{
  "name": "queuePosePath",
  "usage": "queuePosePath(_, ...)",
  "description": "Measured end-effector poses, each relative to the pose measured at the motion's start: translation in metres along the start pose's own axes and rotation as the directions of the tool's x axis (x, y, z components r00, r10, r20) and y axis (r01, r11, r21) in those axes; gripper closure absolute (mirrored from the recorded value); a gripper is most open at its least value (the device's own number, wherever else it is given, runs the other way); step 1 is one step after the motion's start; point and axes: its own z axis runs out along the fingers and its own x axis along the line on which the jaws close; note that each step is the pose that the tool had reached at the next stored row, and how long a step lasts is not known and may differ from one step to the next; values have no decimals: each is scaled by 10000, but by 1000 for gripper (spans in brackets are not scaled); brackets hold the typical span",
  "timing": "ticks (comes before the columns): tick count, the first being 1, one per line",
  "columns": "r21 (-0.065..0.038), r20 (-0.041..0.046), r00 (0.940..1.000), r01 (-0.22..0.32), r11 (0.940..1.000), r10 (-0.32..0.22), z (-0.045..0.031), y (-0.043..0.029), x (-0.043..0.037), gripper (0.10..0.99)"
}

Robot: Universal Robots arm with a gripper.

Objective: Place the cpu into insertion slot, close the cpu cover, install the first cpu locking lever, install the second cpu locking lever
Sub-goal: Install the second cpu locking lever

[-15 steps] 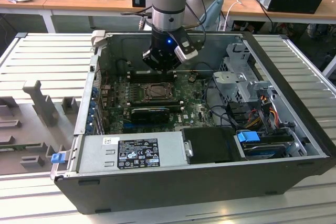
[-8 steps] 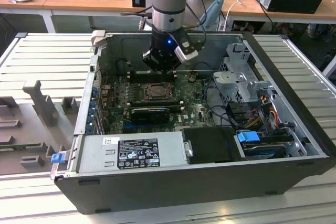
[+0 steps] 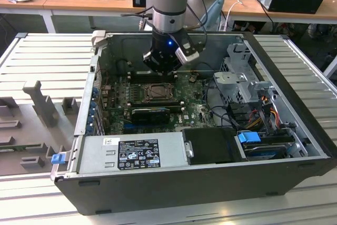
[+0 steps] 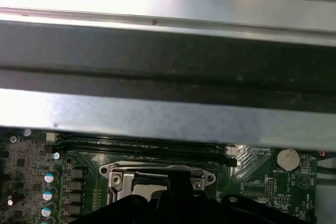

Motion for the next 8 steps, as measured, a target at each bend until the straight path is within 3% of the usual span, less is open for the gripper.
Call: queuePosePath(8,10,0,10000,0,10000,0,-68,-15,0,980)
